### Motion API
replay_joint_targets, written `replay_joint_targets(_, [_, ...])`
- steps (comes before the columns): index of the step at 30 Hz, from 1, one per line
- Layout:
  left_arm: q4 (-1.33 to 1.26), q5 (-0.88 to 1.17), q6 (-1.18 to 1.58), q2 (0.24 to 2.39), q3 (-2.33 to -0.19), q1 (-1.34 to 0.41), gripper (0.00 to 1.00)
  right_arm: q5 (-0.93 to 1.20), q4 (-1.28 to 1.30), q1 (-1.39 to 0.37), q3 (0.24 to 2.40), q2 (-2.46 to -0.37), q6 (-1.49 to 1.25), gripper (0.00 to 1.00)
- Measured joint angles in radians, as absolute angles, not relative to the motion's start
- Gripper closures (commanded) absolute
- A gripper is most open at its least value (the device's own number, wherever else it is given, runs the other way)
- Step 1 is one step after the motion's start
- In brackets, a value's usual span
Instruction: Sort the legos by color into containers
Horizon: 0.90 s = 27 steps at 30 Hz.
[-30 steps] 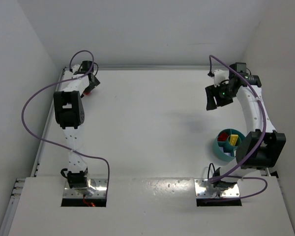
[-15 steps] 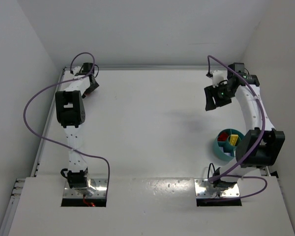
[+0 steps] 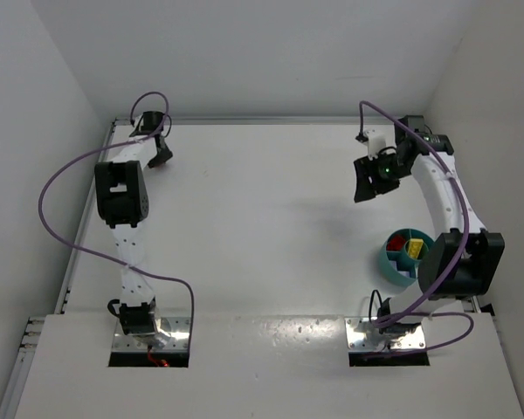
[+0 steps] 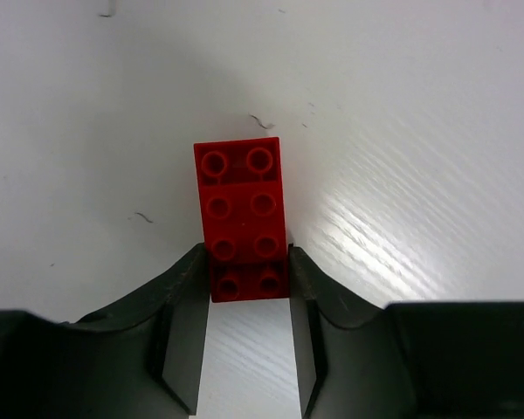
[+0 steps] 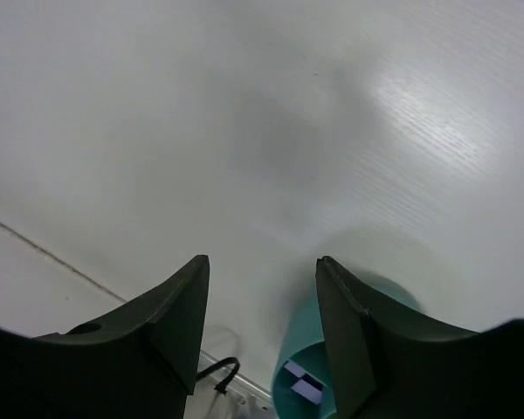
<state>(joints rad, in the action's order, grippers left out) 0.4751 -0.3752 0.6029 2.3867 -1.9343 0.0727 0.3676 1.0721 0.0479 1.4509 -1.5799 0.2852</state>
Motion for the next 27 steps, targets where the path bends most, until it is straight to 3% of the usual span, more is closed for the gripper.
replay_joint_targets(1, [0.458, -0.337, 0.572, 2.373, -1.913, 0.074, 0.72, 0.385, 1.072, 0.042, 1.438, -1.572, 0.284, 0.48])
replay_joint_targets(6, [0.36, -0.036, 0.371, 2.21, -1.666, 0.064, 0.79, 0.469, 1.087, 0.02, 1.377, -1.524, 0.27, 0.48])
replay_joint_targets(8, [0.318, 0.126, 0.277, 2.096, -1.511, 0.037, 0.86, 0.51, 1.1, 0.019, 1.369, -1.512, 0.269, 0.48])
replay_joint_targets(15, [0.299, 0.521, -0.062, 1.703, -1.229, -0.243, 0.92, 0.697, 1.257, 0.019, 1.426, -1.561, 0.325, 0.48])
replay_joint_targets(20, [0.321, 0.607, -0.201, 1.537, -1.183, -0.456, 0.92, 0.842, 1.301, 0.01, 1.494, -1.693, 0.363, 0.41])
replay_joint_targets(27, [0.376, 0.546, -0.278, 1.533, -1.185, -0.672, 0.95, 0.995, 1.328, -0.045, 1.486, -1.729, 0.322, 0.34])
